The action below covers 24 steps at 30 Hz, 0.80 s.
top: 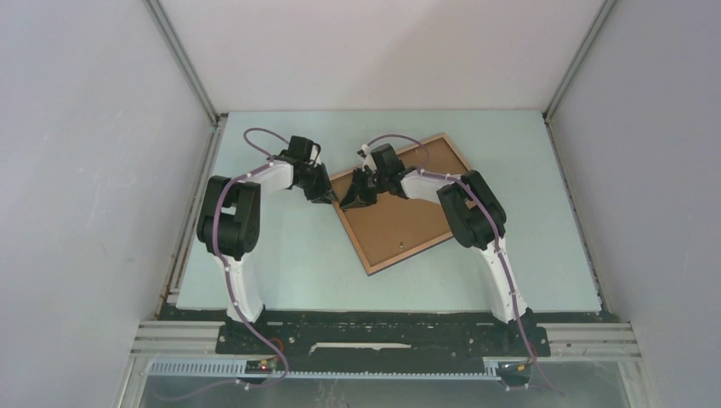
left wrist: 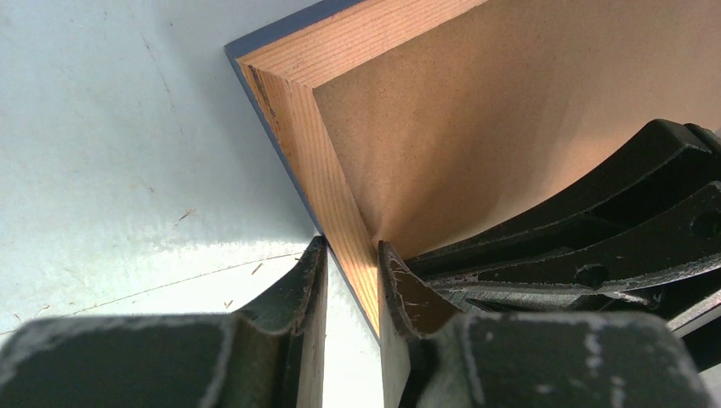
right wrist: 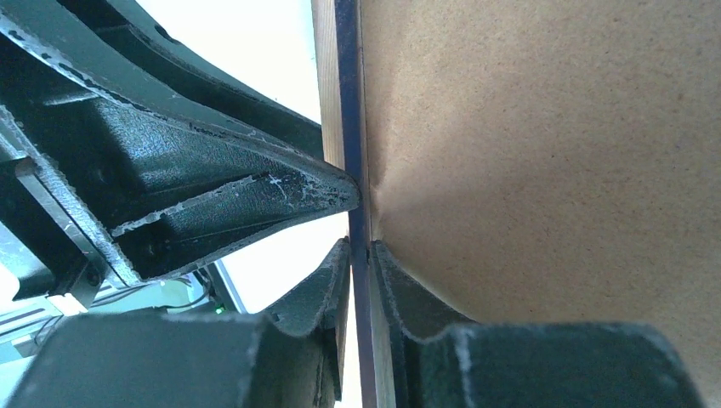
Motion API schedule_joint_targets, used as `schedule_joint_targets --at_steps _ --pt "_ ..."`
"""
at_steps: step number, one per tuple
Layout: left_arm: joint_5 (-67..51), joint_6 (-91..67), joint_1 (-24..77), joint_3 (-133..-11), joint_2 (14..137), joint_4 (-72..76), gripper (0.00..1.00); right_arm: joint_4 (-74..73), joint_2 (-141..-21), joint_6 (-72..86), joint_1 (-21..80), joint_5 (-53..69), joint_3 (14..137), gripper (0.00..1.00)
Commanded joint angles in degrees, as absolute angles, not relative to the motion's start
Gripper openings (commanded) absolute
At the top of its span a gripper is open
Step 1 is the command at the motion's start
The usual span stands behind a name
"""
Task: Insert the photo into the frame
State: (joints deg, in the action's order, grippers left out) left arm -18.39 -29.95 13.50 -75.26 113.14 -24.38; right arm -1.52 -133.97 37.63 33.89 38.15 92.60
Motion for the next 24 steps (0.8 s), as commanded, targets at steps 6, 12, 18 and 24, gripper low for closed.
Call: schedule_joint_targets --at_steps 6,12,18,24 --pt "-19.5 -28.6 12.8 -78.4 111.4 -23.9 0.01 -3.3 -134.2 36.7 34.3 39.5 92.7 0.21" --pt "-20.1 -28.7 12.6 -78.6 111.5 -24.0 0.01 -2.4 -132.1 35.8 34.7 37.6 90.1 0.22" --pt "-19.8 -28.6 12.5 -78.5 111.5 -24.0 0.01 -4.5 -132.4 35.0 35.0 36.5 91.1 0.21" --pt "-19.9 -28.5 12.4 -78.6 111.7 -24.0 0.01 -5.7 -132.4 34.4 35.2 36.4 91.4 0.21"
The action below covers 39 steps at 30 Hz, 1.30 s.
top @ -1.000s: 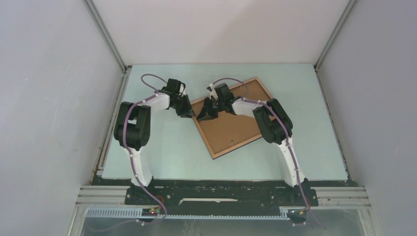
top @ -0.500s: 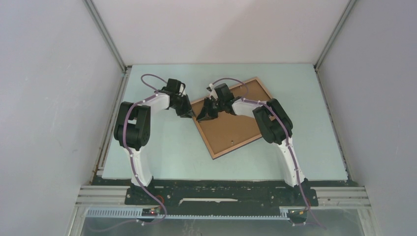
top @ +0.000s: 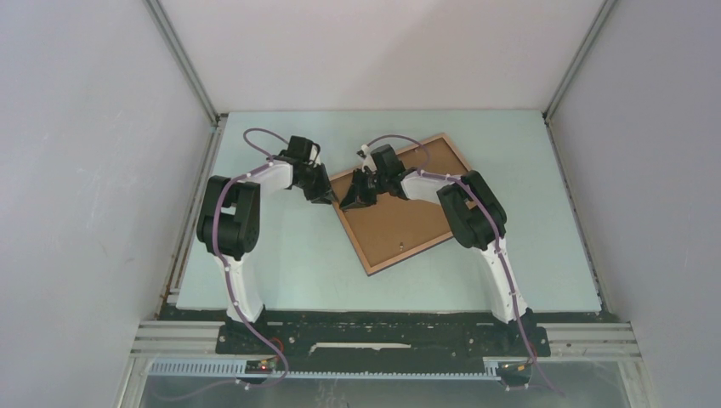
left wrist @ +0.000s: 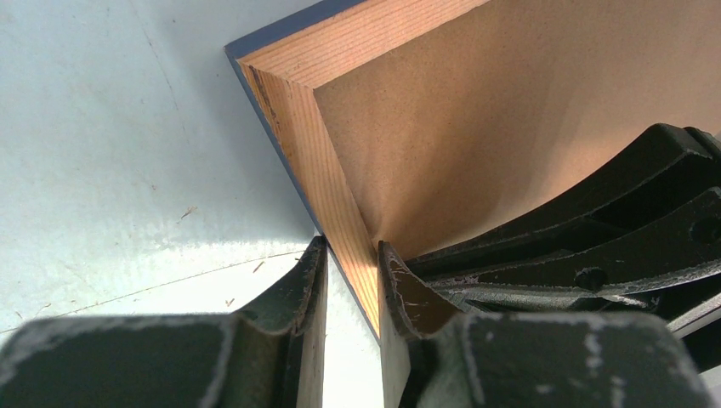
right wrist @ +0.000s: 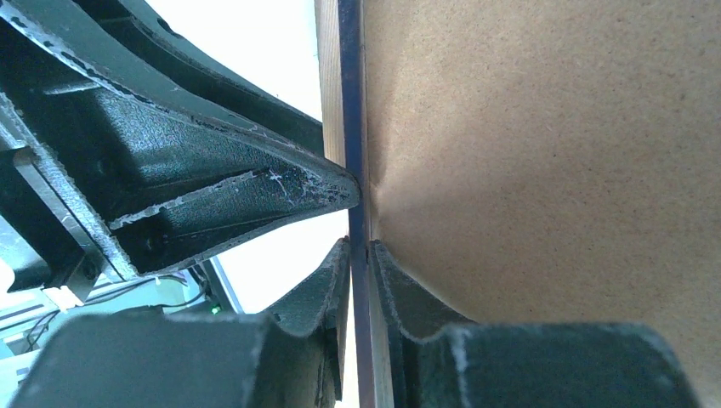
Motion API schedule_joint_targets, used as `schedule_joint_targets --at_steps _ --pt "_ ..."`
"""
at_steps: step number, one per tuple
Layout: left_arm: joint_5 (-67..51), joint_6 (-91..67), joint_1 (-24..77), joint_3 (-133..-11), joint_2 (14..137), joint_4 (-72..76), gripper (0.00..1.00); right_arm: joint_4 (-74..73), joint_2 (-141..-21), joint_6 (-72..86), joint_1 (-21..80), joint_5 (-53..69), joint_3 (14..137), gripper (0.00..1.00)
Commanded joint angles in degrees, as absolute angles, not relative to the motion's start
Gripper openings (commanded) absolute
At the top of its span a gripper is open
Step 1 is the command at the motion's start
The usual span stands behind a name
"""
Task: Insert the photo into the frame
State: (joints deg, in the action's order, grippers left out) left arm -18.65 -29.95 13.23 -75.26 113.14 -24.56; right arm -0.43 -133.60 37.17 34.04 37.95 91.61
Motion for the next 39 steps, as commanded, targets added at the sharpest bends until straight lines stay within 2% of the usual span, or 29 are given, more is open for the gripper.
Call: schedule_joint_targets --at_steps 1,25,30,34,36,39 --pt "-19.9 -28.6 12.4 -78.5 111.8 -24.0 0.01 -5.9 -132.4 34.2 35.2 36.4 91.4 0.21" --pt "-20.4 -28.9 12.3 -78.2 111.9 -23.6 0.01 -5.5 -130.6 33.3 36.1 35.0 89.8 0.22" --pt "-20.8 -29.3 12.3 -78.2 112.1 -23.4 0.01 -4.1 -133.5 34.3 35.2 39.4 93.9 0.24" --pt "-20.7 -29.3 12.4 -78.1 112.0 -23.3 0.01 -3.8 -131.7 33.5 35.2 38.3 96.8 0.28" --pt "-20.7 -29.3 12.3 -78.1 111.9 -23.3 0.03 -7.4 -130.7 32.2 35.0 36.2 100.1 0.31" --pt "-20.7 -29.1 12.4 -78.1 111.5 -23.2 0.15 -16.1 -129.9 31.1 34.2 34.2 107.4 0.34"
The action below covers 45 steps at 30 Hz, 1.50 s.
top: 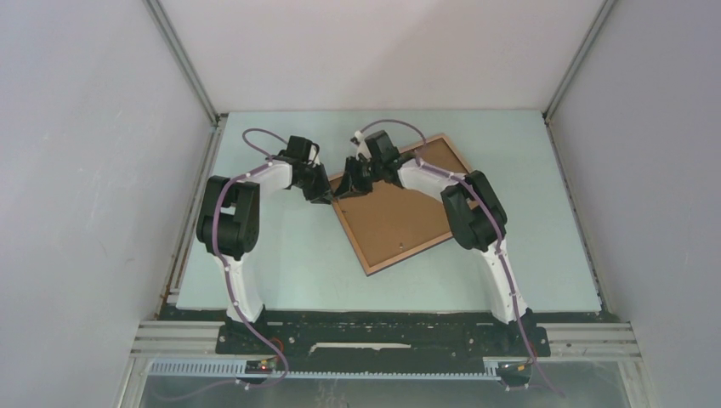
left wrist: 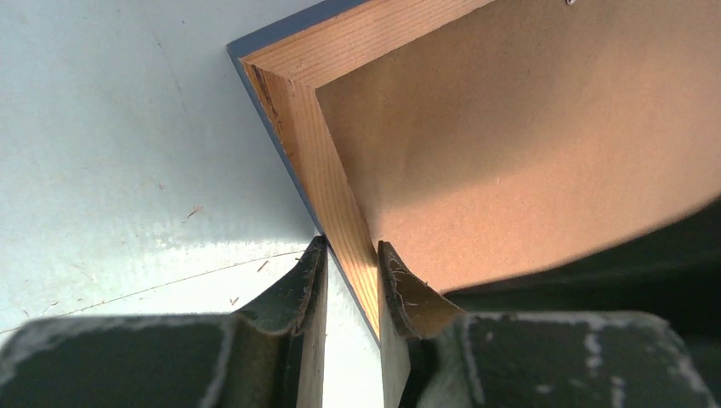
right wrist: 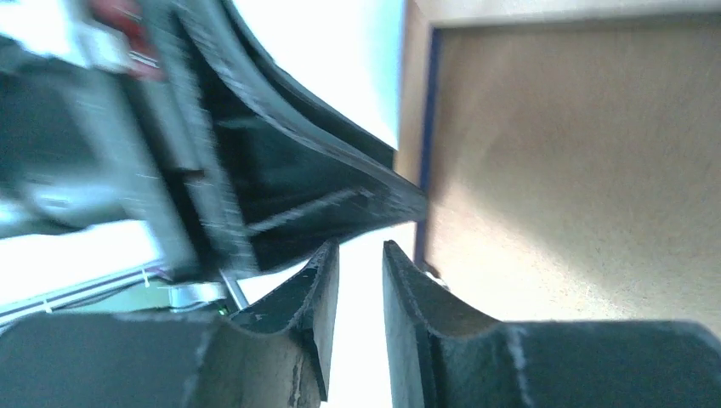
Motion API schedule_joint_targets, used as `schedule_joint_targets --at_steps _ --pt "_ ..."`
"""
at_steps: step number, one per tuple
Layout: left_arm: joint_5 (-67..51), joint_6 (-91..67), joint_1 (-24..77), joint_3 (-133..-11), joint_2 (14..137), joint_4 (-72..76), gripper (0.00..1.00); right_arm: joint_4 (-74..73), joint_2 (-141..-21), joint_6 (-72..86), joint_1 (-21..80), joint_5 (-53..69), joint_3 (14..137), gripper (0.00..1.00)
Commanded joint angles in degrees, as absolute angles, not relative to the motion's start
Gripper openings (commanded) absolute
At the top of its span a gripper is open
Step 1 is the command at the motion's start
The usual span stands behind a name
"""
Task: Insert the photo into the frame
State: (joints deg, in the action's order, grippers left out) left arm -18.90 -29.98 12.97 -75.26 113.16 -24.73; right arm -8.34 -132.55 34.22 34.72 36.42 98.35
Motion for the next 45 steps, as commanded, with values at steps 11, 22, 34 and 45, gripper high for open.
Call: schedule_joint_targets --at_steps 11,22,34,45 --pt "-17.1 -27.9 12.1 -75.8 101.6 -21.5 0.56 -27.3 -104.9 14.8 33.0 9.8 87.9 0.62" --pt "-8.9 -34.8 15.1 -64.6 81.6 -21.2 0.65 -14.7 -79.3 13.1 34.7 -7.9 59.0 0.8" --pt "7.0 -56.3 29.2 -48.9 71.9 -20.3 0.67 0.4 -70.4 23.5 33.2 -5.2 43.8 0.96" --pt "12.1 -64.4 37.2 -56.8 85.2 -26.8 0.67 6.5 -70.1 26.3 27.2 1.9 38.7 0.93"
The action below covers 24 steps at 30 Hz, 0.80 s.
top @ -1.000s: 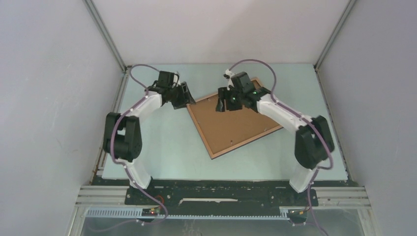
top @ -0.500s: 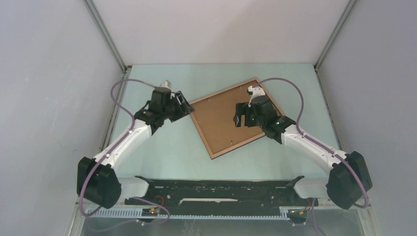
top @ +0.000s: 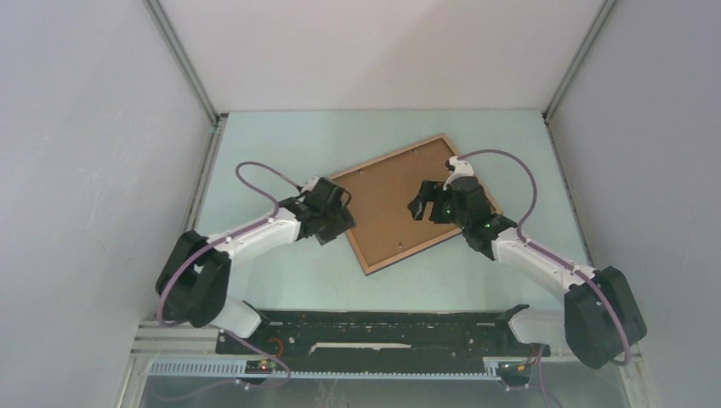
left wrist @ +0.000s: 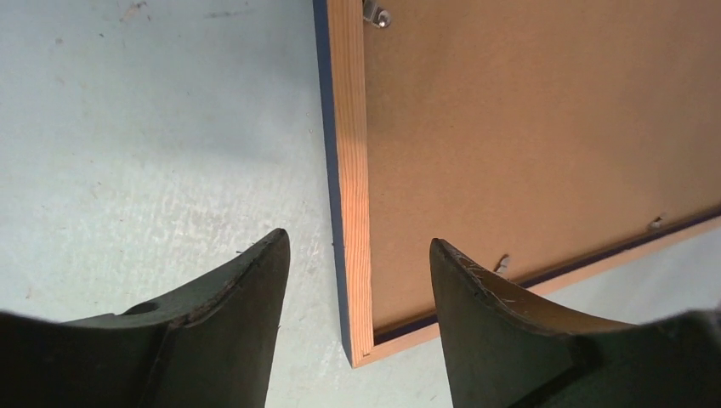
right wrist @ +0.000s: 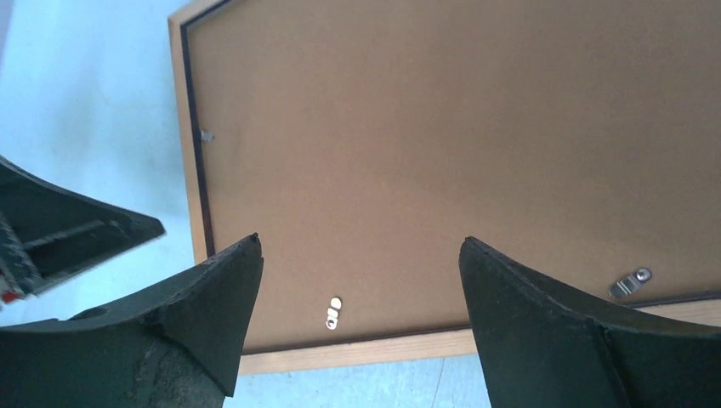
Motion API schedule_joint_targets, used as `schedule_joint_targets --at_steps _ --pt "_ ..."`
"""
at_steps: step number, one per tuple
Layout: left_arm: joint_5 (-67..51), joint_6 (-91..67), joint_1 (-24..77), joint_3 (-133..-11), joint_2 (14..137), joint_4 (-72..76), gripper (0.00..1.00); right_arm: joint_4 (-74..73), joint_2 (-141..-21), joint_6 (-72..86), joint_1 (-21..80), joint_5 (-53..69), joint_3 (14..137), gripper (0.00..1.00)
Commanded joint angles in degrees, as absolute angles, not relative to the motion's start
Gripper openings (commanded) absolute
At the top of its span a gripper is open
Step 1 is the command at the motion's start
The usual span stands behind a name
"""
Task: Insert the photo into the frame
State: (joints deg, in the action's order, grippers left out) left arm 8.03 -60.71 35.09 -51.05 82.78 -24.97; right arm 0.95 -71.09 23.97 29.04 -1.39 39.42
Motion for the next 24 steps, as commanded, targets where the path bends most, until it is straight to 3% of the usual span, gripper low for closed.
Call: schedule_joint_targets --at_steps 1,9,15,17,24 --pt "12.3 -64.5 37.6 -57.4 86.2 -27.2 0.67 6.8 -70.6 26.6 26.7 2.8 38.8 0.92" --pt "7.7 -71.5 41.0 -57.0 92.2 -26.9 0.61 6.8 -70.7 27.5 25.0 5.2 38.8 0.91" --pt "7.1 -76.0 41.4 -53.0 91.7 -23.1 0.48 6.9 -71.5 27.4 25.1 5.0 38.8 0.91" --pt "6.4 -75.7 41.8 -52.2 92.1 -22.3 0.4 7.0 -71.7 27.4 25.1 5.0 38.8 0.9" --pt "4.5 -76.3 41.9 -49.9 92.9 -19.8 0.38 7.1 -72.4 27.3 25.1 4.9 38.8 0.9"
